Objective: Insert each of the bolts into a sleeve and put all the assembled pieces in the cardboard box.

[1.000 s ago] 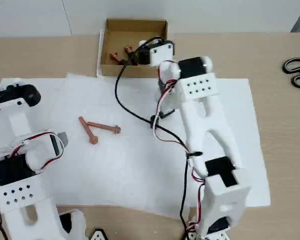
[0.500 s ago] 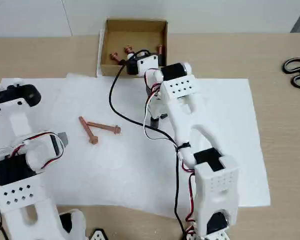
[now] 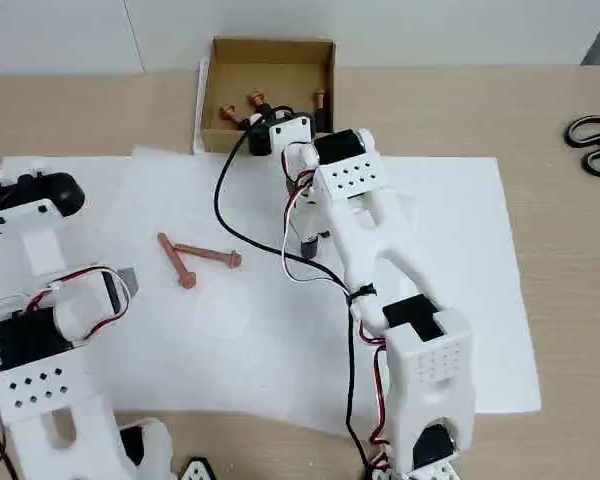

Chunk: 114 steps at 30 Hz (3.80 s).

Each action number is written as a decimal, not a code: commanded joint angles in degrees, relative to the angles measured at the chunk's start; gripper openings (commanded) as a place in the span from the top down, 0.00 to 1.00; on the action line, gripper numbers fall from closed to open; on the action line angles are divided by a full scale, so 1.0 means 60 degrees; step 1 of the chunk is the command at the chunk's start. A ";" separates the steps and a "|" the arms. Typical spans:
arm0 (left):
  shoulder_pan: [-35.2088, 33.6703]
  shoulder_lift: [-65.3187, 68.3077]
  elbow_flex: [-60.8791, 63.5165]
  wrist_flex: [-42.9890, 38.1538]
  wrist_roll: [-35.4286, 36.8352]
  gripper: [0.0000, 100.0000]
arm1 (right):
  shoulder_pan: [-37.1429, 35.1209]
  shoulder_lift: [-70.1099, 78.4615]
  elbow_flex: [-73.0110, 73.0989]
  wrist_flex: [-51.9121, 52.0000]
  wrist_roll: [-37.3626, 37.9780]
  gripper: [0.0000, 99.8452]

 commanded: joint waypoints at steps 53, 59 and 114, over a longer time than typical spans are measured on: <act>0.0015 -0.0103 -0.0037 -0.0044 -0.0073 0.79 | -0.0725 -0.0476 0.1245 0.0300 -0.1040 0.80; 0.0015 -0.0103 -0.0037 -0.0044 -0.0073 0.79 | -0.0725 0.0066 0.1245 0.0139 -0.1304 0.80; 0.2667 0.8894 -0.5766 -0.0938 -0.2608 0.79 | 0.0403 -0.2469 0.1172 0.1341 -0.0293 0.99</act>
